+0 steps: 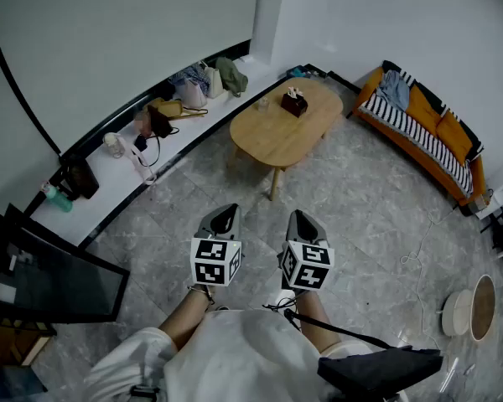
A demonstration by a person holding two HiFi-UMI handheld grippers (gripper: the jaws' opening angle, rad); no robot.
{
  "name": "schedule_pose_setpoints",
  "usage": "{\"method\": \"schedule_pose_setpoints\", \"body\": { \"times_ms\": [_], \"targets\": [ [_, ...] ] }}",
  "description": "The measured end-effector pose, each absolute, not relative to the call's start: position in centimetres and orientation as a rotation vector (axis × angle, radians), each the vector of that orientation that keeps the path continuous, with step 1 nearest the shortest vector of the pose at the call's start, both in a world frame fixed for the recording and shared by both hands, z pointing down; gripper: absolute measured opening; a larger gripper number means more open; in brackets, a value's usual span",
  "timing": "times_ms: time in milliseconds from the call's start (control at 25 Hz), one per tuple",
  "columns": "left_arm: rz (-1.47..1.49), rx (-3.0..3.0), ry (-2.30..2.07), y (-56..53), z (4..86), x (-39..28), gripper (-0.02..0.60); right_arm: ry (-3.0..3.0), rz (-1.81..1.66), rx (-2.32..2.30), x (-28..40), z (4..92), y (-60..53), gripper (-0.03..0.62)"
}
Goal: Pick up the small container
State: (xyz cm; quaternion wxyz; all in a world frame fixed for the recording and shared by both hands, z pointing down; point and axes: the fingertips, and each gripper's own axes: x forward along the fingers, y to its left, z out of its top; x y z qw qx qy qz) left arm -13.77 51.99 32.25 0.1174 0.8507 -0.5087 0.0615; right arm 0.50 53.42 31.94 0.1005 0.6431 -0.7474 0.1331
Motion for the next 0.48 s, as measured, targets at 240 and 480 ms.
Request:
{"method": "schedule_pose_setpoints", "body": {
  "times_ms": [240, 480],
  "targets": [
    [0.176, 2.49, -1.486, 51.1, 32.4, -15.2, 0.008, -2.216, 0.384, 1.892, -1.2, 31.9, 52.6, 0.023],
    [0.186, 2.49, -1.479, 50.5, 33.1, -16.4, 0.008, -2.237, 0.414, 1.92, -2.1, 32.3, 52.3, 0.023]
  ]
}}
